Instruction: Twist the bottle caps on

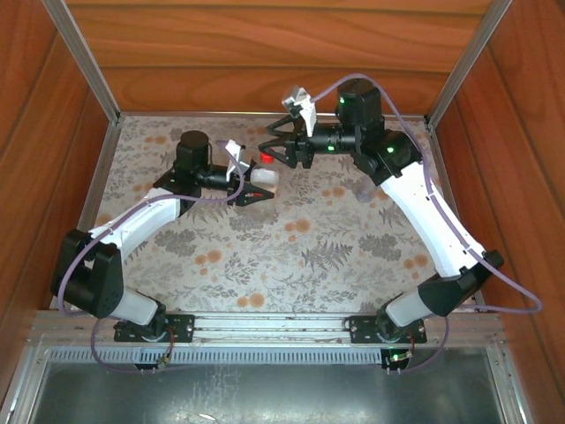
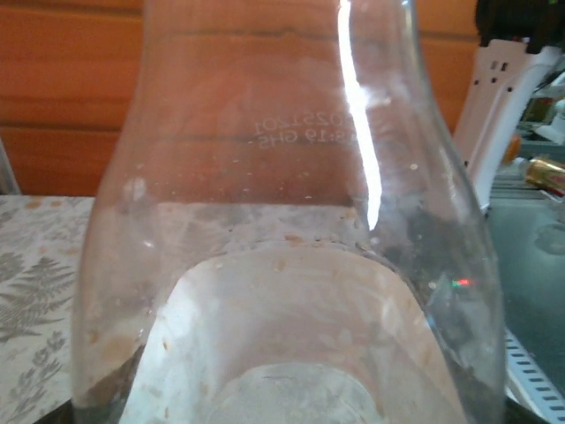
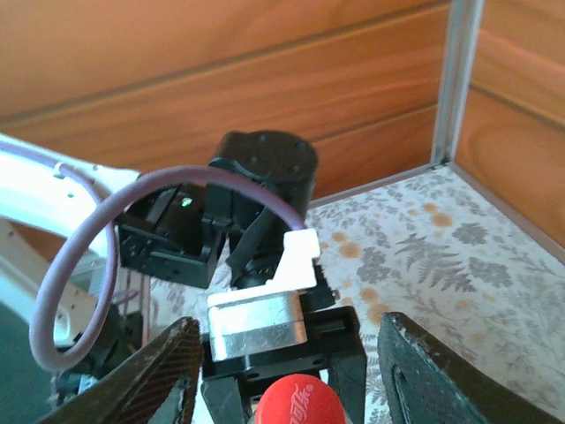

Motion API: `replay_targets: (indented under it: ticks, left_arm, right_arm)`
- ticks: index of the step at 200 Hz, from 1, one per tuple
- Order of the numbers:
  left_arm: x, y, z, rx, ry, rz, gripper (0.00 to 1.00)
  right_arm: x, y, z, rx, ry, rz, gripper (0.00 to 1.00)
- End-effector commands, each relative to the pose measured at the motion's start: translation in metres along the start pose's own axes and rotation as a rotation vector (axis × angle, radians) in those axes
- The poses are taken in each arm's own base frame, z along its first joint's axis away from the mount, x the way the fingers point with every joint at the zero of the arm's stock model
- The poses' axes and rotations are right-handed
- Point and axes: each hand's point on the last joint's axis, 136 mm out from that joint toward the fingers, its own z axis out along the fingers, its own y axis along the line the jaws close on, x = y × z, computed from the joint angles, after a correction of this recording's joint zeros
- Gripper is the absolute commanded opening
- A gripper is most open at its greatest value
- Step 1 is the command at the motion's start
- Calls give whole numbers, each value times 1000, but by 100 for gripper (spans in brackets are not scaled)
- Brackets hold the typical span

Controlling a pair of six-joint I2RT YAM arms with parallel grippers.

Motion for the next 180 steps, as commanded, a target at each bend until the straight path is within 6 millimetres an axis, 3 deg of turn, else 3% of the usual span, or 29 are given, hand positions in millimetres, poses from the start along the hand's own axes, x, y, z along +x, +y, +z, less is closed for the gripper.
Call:
replay_targets:
  ticks: [1,48,93,129,146,162,180]
  left_arm:
    - [-10,-11,0,85,-22,0,54]
    - [-13,-11,0,94,-25,-1,53]
    - [-15,-12,0,96,-27,7,53]
    - [-14,-8,0,77,-24,3,53]
    - [-11,5,0,-2,-12,16,53]
    - [-8,30,-2,-167,13,39,53]
    - [-7,65,-10,-378,48,68,53]
  right_arm:
    - [14,10,6,-91,46,8,55]
    - [20,8,9,-91,58,18,45]
    - [26,7,11,-100,80,32,43]
    - [25,6,12,-99,81,34,17]
    - [24,3,12,-82,82,45,11]
    - [24,-11,15,-9,75,79,7]
    - [26,-52,18,223,50,189,0]
